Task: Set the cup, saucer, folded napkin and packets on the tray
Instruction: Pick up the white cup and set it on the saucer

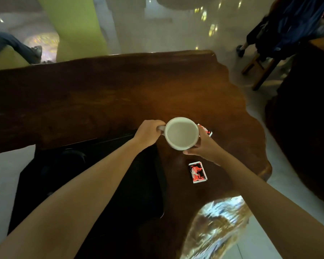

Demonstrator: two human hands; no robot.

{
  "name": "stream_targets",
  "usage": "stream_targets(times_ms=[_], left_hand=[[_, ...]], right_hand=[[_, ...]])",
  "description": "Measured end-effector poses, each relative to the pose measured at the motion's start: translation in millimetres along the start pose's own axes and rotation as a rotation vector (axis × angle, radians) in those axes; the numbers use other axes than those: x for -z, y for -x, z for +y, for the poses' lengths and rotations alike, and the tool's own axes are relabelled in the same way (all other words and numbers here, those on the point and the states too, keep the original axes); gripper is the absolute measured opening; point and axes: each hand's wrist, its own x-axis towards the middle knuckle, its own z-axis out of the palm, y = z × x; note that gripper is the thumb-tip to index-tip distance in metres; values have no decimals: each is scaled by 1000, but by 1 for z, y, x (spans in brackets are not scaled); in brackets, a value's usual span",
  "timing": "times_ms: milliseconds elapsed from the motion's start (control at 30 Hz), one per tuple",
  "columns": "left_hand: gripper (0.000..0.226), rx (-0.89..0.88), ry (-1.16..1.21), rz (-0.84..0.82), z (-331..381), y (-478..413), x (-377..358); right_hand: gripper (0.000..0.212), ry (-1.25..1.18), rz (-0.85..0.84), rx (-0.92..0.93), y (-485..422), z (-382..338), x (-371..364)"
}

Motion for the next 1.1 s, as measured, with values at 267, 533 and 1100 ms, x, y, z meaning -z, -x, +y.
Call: stream_targets(times_ms=[267,533,1100], left_hand=[[25,123,182,210,-25,40,68],[21,252,281,353,-79,120,140],[18,694,423,560,-212,228,161]], right_hand=[[85,-16,-62,81,-9,-76,-43],[87,-45,-169,130,-20,-138,-133],[89,-110,-457,-48,-52,-148,-301]])
